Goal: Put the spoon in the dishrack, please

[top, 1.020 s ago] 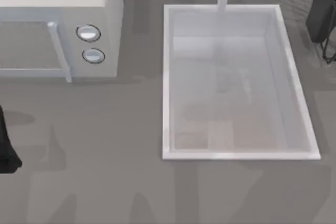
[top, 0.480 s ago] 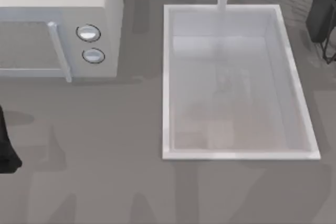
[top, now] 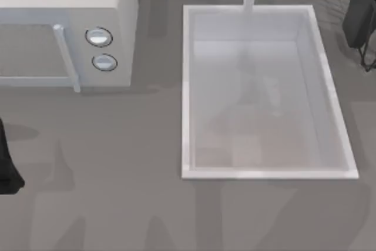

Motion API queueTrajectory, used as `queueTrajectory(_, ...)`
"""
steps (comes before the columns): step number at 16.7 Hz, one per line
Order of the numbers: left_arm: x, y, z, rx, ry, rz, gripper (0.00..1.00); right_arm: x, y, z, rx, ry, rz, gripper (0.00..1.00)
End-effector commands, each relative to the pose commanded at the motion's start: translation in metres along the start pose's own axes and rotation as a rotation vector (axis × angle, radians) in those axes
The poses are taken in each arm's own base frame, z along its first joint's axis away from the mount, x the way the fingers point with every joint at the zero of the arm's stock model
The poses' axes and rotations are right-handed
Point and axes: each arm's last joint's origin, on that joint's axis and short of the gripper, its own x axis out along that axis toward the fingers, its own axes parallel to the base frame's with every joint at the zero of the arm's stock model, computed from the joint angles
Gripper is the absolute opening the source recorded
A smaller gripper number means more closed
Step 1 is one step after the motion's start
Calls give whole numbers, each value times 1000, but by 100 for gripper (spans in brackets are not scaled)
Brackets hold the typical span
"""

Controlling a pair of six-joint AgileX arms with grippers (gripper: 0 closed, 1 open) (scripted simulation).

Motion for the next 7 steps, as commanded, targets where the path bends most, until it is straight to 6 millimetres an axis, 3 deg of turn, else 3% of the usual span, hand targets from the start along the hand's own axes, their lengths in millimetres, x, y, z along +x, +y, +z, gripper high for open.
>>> queueTrajectory(2,0,0,0,0,0,0,100,0,0,0,0,0,0,100)
queueTrajectory(7,0,0,0,0,0,0,100,0,0,0,0,0,0,100)
